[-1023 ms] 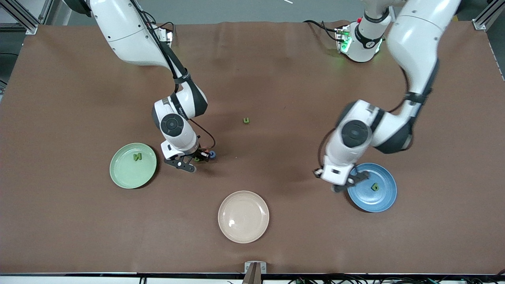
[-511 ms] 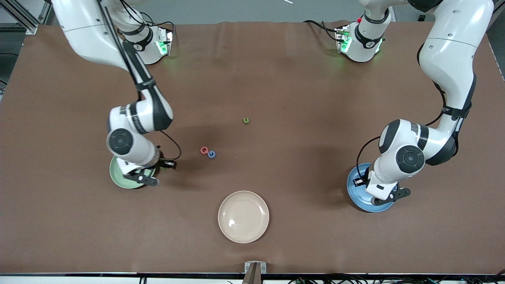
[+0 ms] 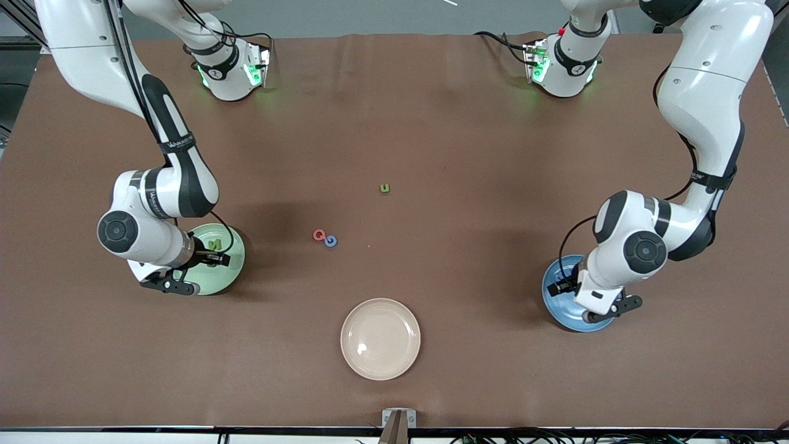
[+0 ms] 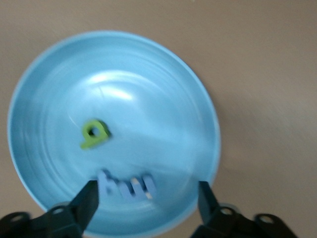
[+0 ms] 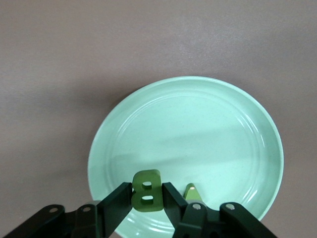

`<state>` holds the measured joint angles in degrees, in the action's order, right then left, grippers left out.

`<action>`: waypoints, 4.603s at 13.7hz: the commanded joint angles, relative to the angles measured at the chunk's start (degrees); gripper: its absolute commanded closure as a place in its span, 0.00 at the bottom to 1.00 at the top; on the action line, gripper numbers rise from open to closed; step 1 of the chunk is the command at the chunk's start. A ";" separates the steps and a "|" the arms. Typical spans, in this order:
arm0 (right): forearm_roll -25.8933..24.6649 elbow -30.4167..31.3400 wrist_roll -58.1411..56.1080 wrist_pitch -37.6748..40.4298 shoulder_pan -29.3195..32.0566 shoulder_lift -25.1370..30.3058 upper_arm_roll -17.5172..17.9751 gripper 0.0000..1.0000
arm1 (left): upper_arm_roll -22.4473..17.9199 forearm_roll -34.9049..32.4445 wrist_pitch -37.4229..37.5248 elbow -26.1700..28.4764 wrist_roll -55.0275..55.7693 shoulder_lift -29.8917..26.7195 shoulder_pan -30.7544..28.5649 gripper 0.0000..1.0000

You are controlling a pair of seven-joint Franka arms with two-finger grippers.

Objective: Sort upper and lower case letters into plates
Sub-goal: 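Place the B on the green plate while the left gripper reaches the n, then grasp the green n with the left gripper while the right gripper reaches the Q, then place the n on the blue plate while the right gripper grasps the Q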

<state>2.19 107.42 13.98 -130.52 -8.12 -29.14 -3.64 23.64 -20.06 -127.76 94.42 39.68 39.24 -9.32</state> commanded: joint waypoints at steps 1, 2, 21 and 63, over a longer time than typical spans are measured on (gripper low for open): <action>-0.34 2.18 -0.97 -3.41 1.09 -1.08 1.09 0.98 | 4.55 -0.77 0.94 9.09 2.59 -7.93 0.45 0.00; -0.34 2.27 -0.89 -3.77 1.00 -1.27 1.09 0.98 | 6.75 -0.77 0.67 11.12 5.03 -8.99 0.62 0.00; 5.28 2.08 25.37 -6.55 -14.81 -0.30 1.44 0.00 | 15.03 -13.52 -11.99 8.25 56.82 5.93 28.65 0.29; 2.29 6.32 44.56 -14.76 -30.91 -4.61 -4.09 0.96 | 9.32 -13.69 -1.53 5.25 14.55 -3.64 -5.70 0.94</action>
<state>5.18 111.72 57.19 -144.90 -38.78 -34.12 -7.55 32.43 -32.62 -129.85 98.56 56.52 36.01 -13.66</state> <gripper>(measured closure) 0.515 0.731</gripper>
